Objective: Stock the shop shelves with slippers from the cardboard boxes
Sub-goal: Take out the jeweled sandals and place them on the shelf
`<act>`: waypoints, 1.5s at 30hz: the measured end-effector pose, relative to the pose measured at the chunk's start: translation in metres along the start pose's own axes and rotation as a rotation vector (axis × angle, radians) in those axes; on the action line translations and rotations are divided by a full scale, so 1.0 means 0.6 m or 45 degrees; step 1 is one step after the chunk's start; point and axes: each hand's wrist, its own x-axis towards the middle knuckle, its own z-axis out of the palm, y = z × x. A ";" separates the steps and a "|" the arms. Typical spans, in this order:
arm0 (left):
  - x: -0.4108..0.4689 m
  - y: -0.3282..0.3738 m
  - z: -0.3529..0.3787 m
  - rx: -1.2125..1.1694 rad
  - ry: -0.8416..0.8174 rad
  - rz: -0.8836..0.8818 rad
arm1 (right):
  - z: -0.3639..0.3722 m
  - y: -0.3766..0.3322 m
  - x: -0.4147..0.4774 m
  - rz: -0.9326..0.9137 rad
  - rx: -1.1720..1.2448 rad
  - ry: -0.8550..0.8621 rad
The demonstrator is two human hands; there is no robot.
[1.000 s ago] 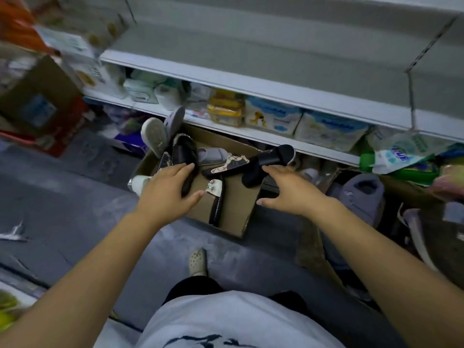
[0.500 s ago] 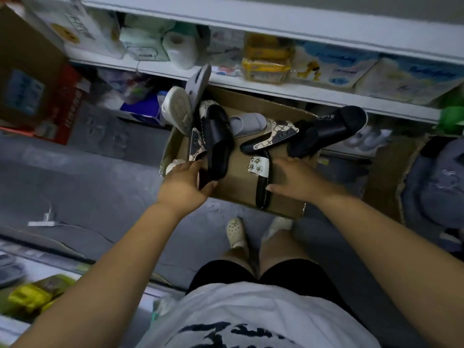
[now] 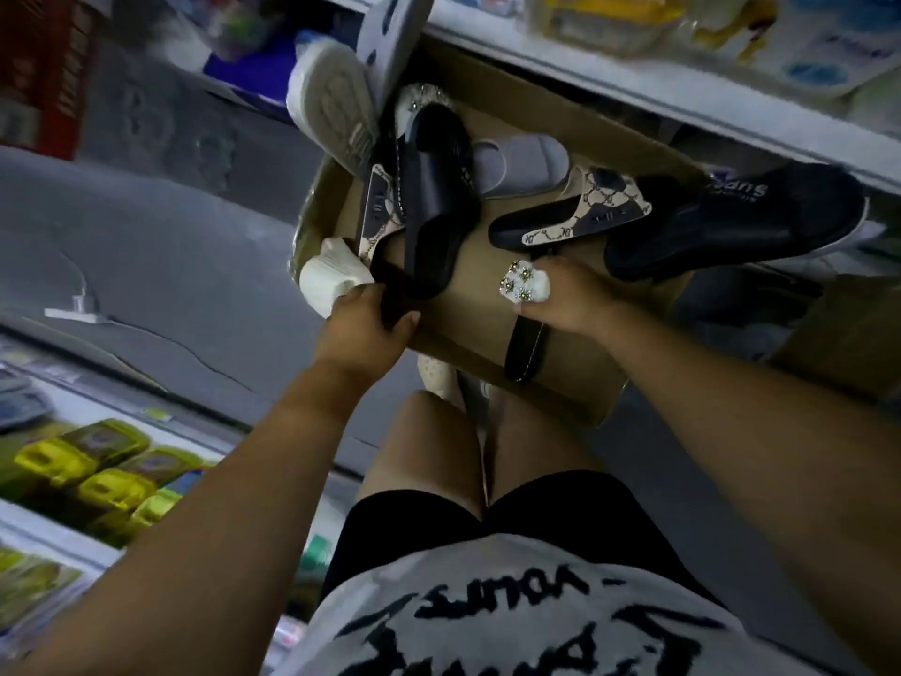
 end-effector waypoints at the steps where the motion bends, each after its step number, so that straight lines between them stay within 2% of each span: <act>1: 0.009 0.000 0.013 -0.036 0.008 -0.012 | 0.006 0.007 0.022 0.001 -0.037 -0.001; 9: 0.035 -0.003 0.063 -0.052 0.203 -0.041 | 0.040 0.018 0.116 0.098 -0.468 -0.010; 13: 0.032 -0.010 0.062 -0.061 0.193 -0.034 | 0.029 0.013 0.097 0.248 -0.455 0.121; 17: 0.031 -0.003 0.035 -0.064 0.207 0.001 | -0.001 0.012 0.037 0.305 -0.095 0.234; 19: 0.030 0.006 0.021 -0.137 0.201 0.056 | -0.018 0.005 -0.001 0.260 0.091 0.287; 21: 0.025 0.022 0.001 -0.381 0.180 0.053 | -0.032 -0.010 -0.035 0.222 0.306 0.366; 23: 0.019 0.044 -0.025 -0.738 0.019 -0.070 | -0.045 -0.033 -0.064 0.199 0.490 0.423; 26: 0.016 0.067 -0.063 -1.210 -0.257 -0.198 | -0.054 -0.080 -0.097 0.152 0.704 0.368; 29: 0.017 0.077 -0.092 -1.445 -0.397 -0.276 | -0.051 -0.143 -0.118 0.058 0.837 0.237; 31: 0.024 0.073 -0.100 -1.587 -0.368 -0.372 | -0.041 -0.175 -0.118 -0.017 0.858 0.116; 33: 0.032 0.056 -0.106 -1.671 -0.231 -0.472 | -0.034 -0.200 -0.110 -0.085 0.919 0.007; 35: 0.040 0.036 -0.111 -1.621 -0.068 -0.526 | -0.031 -0.214 -0.085 -0.074 0.981 0.042; 38: 0.044 0.004 -0.119 -1.499 0.129 -0.503 | -0.023 -0.215 -0.017 0.096 1.079 0.258; 40: 0.051 -0.019 -0.116 -1.438 0.207 -0.467 | -0.016 -0.213 0.041 0.242 1.029 0.275; 41: 0.053 -0.030 -0.115 -1.411 0.221 -0.450 | -0.012 -0.213 0.070 0.336 1.099 0.220; 44: 0.064 -0.052 -0.113 -1.357 0.266 -0.413 | -0.005 -0.227 0.142 0.633 1.576 -0.116; 45: 0.068 -0.057 -0.112 -1.345 0.269 -0.419 | -0.003 -0.232 0.159 0.695 1.709 -0.159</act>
